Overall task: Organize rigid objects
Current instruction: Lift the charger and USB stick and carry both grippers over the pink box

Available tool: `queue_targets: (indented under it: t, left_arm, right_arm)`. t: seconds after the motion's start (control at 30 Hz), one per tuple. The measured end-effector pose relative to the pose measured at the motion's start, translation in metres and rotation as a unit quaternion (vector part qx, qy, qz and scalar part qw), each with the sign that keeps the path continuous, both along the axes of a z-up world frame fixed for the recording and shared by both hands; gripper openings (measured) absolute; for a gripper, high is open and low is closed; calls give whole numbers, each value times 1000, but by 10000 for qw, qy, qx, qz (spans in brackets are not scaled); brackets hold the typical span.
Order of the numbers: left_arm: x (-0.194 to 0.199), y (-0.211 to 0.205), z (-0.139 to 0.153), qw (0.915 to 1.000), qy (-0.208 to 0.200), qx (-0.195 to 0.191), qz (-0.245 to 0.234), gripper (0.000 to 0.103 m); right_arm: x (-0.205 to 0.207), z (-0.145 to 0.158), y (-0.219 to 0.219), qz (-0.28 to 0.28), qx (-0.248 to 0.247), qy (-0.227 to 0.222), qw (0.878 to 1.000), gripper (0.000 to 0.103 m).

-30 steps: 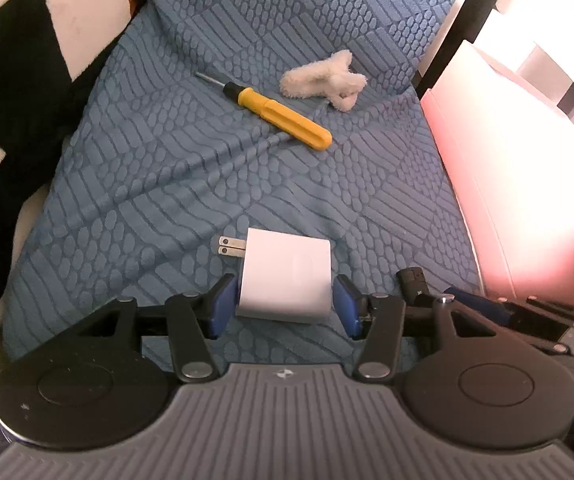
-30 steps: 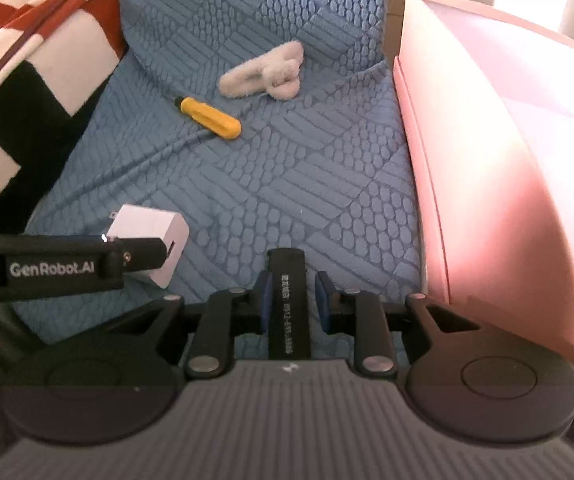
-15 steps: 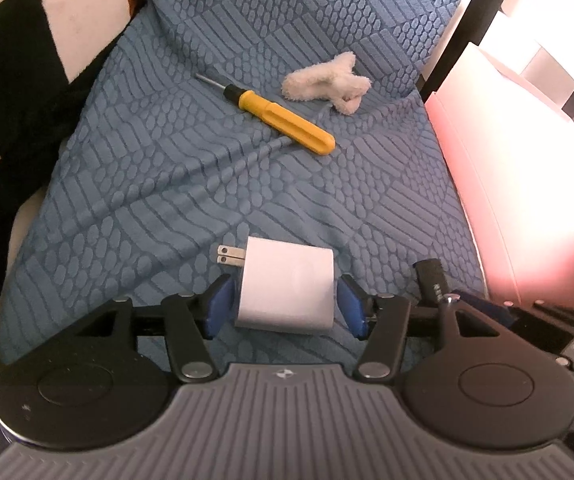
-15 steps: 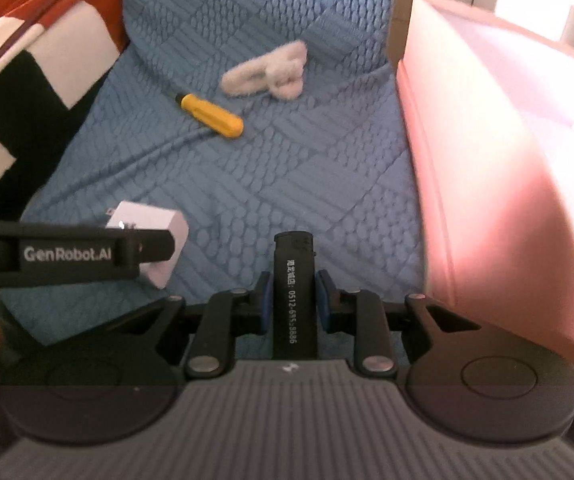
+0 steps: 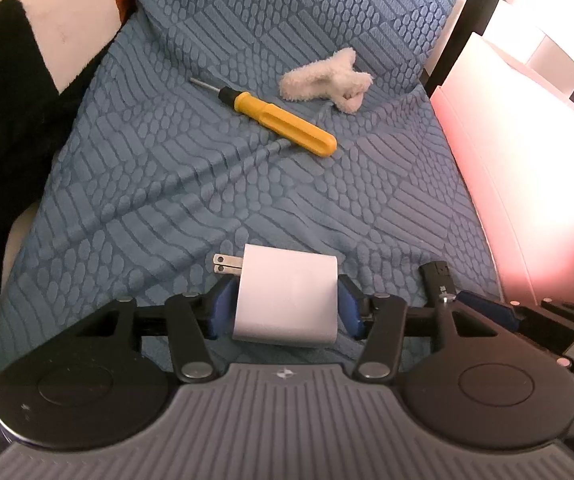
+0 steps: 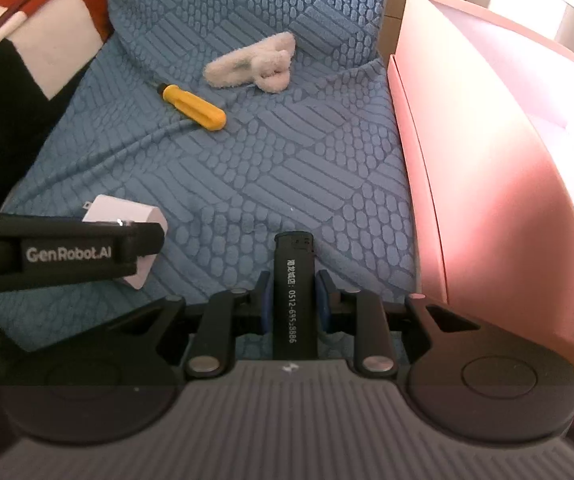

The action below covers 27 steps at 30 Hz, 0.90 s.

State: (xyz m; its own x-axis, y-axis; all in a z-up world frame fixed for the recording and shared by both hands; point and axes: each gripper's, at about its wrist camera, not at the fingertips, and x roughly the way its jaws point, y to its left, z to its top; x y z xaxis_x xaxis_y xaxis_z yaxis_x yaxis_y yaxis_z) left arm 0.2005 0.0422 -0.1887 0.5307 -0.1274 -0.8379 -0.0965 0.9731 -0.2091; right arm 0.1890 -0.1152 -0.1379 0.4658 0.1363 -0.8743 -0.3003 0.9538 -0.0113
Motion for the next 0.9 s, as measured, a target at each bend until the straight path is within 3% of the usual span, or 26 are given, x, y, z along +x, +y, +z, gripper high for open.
queue_targets:
  t: [0.23,0.37,0.67,0.9]
  left_arm:
    - [4,2,4,9999,-40,-136,49,59]
    - [5,4,9,9995,-118,-268,72,59]
    - [5,13,12,9986,-141,-461,218,59]
    - [9,23,26,9975,-276,-634,149,59]
  right_arm:
    - [5,5,-4,-180,366,-18,9992,26]
    - [5,-3,-2,-168,121,-31,9998,26]
    - [3,-4,2,-137,75,-173,9997,26]
    - [5,5,2,-179,335,-160,9992,26]
